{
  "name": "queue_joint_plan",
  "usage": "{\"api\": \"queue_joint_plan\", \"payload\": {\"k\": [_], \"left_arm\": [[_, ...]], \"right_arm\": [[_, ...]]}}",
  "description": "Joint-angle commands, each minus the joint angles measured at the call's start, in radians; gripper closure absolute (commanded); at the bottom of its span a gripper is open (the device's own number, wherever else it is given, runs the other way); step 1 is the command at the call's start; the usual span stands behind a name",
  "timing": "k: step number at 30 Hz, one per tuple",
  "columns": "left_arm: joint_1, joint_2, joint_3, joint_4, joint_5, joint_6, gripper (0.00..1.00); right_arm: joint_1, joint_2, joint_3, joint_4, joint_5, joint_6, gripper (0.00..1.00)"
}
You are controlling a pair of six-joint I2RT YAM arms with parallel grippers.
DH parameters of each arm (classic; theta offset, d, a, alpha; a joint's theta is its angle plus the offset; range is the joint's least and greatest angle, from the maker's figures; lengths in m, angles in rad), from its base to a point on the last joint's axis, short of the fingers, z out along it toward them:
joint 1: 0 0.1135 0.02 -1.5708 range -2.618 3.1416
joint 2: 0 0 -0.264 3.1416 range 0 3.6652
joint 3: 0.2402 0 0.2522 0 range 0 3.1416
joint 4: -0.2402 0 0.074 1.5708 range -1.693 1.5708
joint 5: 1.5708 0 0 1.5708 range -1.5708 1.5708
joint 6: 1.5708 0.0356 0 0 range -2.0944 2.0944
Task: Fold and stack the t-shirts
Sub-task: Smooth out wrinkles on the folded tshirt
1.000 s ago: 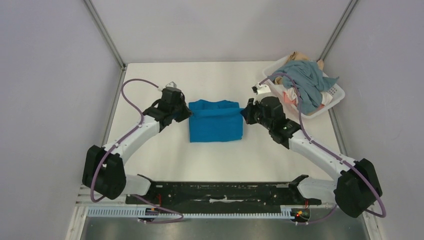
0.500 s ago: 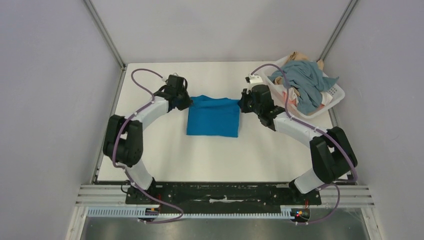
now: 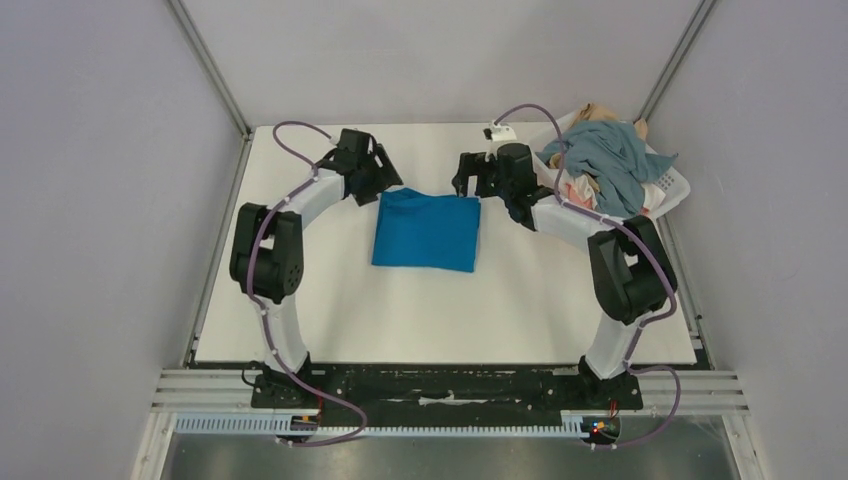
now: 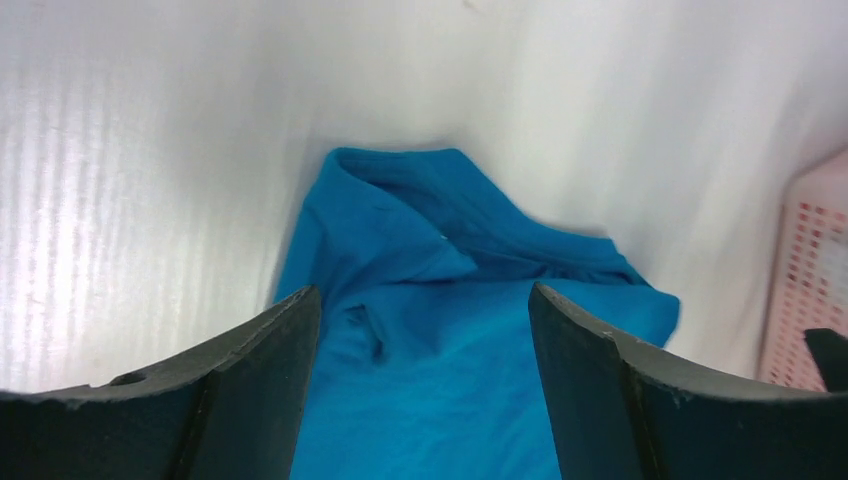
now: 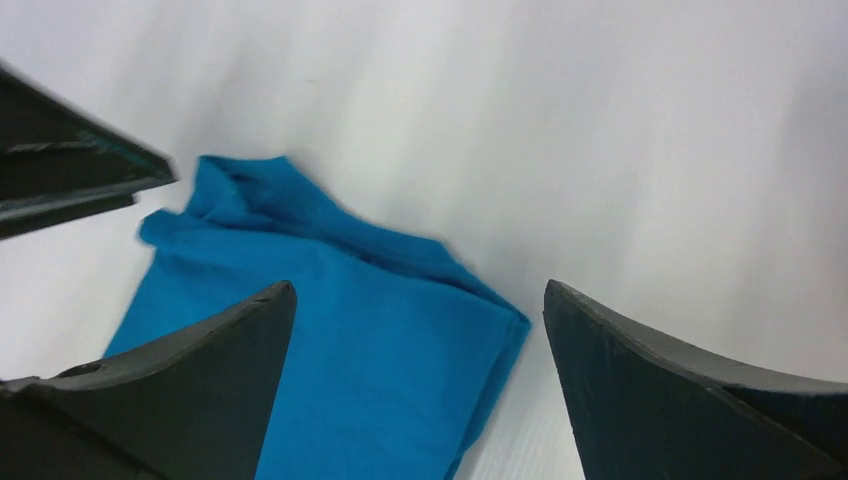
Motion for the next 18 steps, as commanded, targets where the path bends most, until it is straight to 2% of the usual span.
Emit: {"api": "queue_joint_plan", "payload": {"k": [1, 5, 7, 18], "left_arm": [[-0.005, -0.08, -0.051, 0.1, 0.202, 0.01, 0.18], [-0.007, -0.023, -0.067, 0.119, 0.396, 0.012, 0.17], [-0.007, 0.021, -0.061, 0.117, 0.422, 0.012, 0.17], [0.007, 0.228, 0.221, -0.026, 0.206, 0.054, 0.16]], "right_arm": [[0.024, -0.143, -0.125, 0.113, -0.18, -0.008, 0.02], [0.025, -0.214, -0.271, 0.201, -0.3, 0.057, 0.02], [0.026, -0.222, -0.309, 0.256, -0.374, 0.073, 0.02], [0.025, -0.061, -0.204, 0.249, -0.426, 0.056, 0.02]]}}
